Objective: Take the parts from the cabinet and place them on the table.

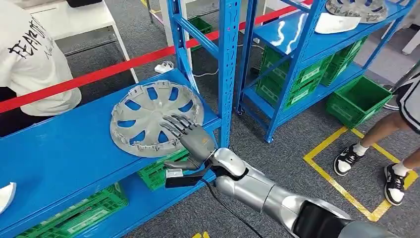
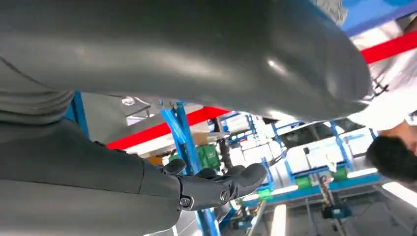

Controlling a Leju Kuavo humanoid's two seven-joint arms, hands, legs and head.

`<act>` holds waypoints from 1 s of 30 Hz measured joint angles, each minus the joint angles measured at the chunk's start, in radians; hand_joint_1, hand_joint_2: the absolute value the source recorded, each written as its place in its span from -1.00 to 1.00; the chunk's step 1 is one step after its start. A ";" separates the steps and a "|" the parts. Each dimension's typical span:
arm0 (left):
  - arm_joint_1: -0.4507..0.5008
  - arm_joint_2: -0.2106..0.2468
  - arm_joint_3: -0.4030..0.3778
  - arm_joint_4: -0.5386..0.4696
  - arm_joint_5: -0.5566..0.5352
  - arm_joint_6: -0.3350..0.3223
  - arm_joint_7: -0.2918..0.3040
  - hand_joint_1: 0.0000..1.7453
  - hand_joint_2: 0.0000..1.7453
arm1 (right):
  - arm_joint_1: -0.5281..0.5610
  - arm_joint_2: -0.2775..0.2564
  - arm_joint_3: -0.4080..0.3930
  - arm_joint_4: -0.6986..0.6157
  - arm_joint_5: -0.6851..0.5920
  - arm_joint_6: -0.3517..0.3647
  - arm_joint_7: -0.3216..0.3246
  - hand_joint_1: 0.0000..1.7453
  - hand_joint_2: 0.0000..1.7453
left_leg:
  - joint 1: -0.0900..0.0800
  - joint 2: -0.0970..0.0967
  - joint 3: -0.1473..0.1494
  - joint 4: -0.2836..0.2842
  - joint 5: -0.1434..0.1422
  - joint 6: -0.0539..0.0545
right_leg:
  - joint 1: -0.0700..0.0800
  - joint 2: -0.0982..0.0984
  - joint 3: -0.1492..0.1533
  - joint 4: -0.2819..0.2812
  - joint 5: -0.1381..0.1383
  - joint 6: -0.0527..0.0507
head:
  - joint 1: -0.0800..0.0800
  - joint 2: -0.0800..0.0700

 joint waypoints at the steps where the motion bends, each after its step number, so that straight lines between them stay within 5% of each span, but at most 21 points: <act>1: -0.002 0.001 0.000 0.000 0.000 -0.004 -0.001 -1.00 -1.00 | 0.000 0.000 -0.001 0.000 0.001 -0.006 0.019 -1.00 -1.00 | -0.007 0.005 0.019 -0.036 -0.018 0.005 | 0.007 -0.001 0.000 0.002 -0.004 0.006 | 0.000 0.000; 2: -0.004 0.001 0.000 0.000 -0.002 -0.006 -0.001 -1.00 -1.00 | 0.001 0.000 -0.003 0.000 0.005 -0.011 0.039 -1.00 -1.00 | -0.007 0.004 0.023 -0.040 -0.015 0.010 | 0.006 -0.001 -0.002 0.002 -0.005 0.011 | 0.000 0.000; 4: -0.002 -0.002 0.000 0.000 -0.003 -0.008 0.000 -1.00 -1.00 | 0.005 0.000 -0.007 0.000 0.013 -0.017 0.066 -1.00 -1.00 | -0.004 0.001 0.022 -0.044 -0.010 0.006 | 0.010 -0.002 -0.002 0.003 -0.005 -0.002 | 0.002 0.000; 18: -0.002 0.000 0.001 0.000 0.003 -0.005 0.031 -1.00 -1.00 | 0.015 0.003 -0.027 0.004 0.022 -0.035 0.082 -1.00 -1.00 | -0.020 -0.003 0.019 -0.038 -0.023 0.044 | -0.006 -0.006 0.012 -0.024 0.002 0.046 | 0.002 0.000; 20: -0.001 0.000 0.003 0.000 0.004 -0.005 0.031 -1.00 -1.00 | 0.013 0.006 -0.027 0.004 0.021 -0.035 0.084 -1.00 -1.00 | -0.007 -0.002 0.034 -0.059 -0.012 0.056 | -0.007 -0.005 0.011 -0.014 -0.003 0.053 | 0.002 0.000; 21: -0.002 0.000 0.004 0.000 0.005 -0.005 0.030 -1.00 -1.00 | 0.011 0.006 -0.027 0.005 0.020 -0.036 0.084 -1.00 -1.00 | -0.007 -0.003 0.039 -0.063 -0.012 0.061 | -0.004 -0.001 -0.002 0.019 -0.022 0.054 | 0.003 0.000; 24: -0.004 -0.001 0.006 0.000 0.005 -0.004 0.029 -1.00 -1.00 | 0.013 0.006 -0.027 0.011 0.016 -0.035 0.085 -1.00 -1.00 | -0.007 -0.004 0.039 -0.062 -0.016 0.065 | -0.005 0.001 -0.129 0.254 -0.127 0.058 | 0.004 0.000; 25: -0.002 -0.001 0.006 0.000 0.005 -0.004 0.029 -1.00 -1.00 | 0.013 0.006 -0.027 0.015 0.015 -0.035 0.085 -1.00 -1.00 | -0.006 -0.006 0.039 -0.061 -0.017 0.063 | -0.005 0.001 -0.158 0.298 -0.132 0.059 | 0.005 0.000; 27: -0.001 -0.001 0.007 0.000 0.005 -0.004 0.031 -1.00 -1.00 | 0.013 0.006 -0.026 0.019 0.010 -0.035 0.082 -1.00 -1.00 | -0.003 -0.011 0.043 -0.057 -0.023 0.056 | -0.009 0.001 -0.145 0.244 -0.072 0.061 | 0.005 0.000; 29: -0.002 -0.002 0.007 0.000 0.005 -0.004 0.030 -1.00 -1.00 | 0.008 0.006 -0.026 0.023 0.001 -0.035 0.080 -1.00 -1.00 | 0.002 -0.016 0.048 -0.044 -0.037 0.041 | -0.014 0.001 -0.064 0.064 0.027 0.063 | 0.005 0.000; 30: -0.002 -0.001 0.007 0.000 0.005 -0.004 0.030 -1.00 -1.00 | 0.005 0.006 -0.025 0.027 -0.002 -0.035 0.079 -1.00 -1.00 | -0.001 -0.017 0.044 -0.036 -0.045 0.030 | -0.014 0.005 -0.042 0.020 0.015 0.065 | 0.006 0.000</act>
